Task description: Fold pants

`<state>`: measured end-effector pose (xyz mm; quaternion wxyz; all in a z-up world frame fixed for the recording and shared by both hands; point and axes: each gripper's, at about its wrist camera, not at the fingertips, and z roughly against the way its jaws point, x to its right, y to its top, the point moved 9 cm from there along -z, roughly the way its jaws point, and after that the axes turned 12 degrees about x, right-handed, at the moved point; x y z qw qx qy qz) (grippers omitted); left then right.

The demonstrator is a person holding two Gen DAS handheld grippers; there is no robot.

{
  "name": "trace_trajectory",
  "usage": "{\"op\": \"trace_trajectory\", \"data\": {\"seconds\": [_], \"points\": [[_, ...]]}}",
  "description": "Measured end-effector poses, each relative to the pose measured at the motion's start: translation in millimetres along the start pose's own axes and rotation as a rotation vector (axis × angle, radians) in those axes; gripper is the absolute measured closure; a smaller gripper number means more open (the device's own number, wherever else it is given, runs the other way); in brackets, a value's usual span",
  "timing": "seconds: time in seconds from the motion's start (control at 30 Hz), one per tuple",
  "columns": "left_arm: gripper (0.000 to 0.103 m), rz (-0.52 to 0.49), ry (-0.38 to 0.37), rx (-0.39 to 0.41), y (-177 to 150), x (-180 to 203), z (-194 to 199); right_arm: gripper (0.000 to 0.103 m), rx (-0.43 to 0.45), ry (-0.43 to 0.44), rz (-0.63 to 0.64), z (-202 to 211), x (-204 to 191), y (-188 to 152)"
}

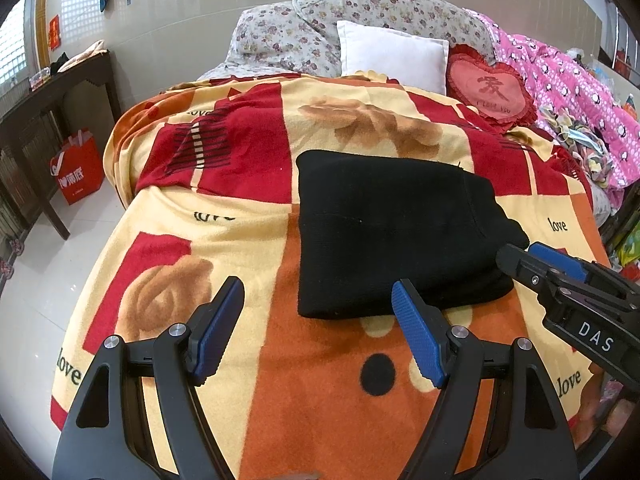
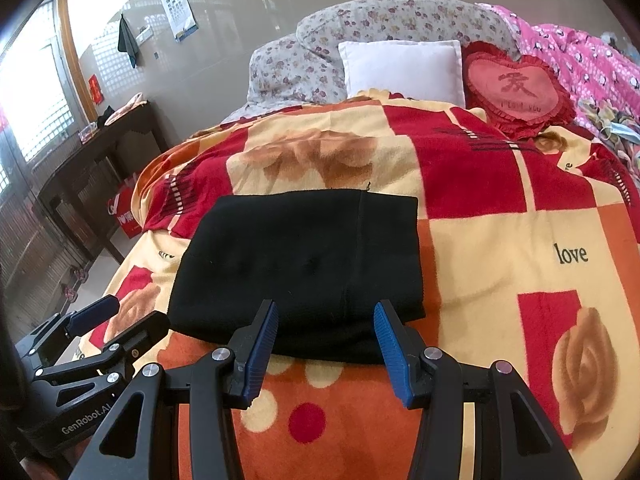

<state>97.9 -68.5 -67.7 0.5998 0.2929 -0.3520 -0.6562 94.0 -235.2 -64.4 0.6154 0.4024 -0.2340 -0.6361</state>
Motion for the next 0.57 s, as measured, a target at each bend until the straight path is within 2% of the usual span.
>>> {"op": "trace_trajectory", "data": {"seconds": [0.37,0.57], "points": [[0.026,0.015,-0.012,-0.008,-5.6,2.6,-2.4,0.055,-0.013,-0.003,-0.004,-1.3,8.5,-4.6],[0.026,0.024,-0.017,0.013,-3.8,-2.7,-1.9,0.055,-0.008,-0.036,-0.020,0.5,36.1,-8.8]]}}
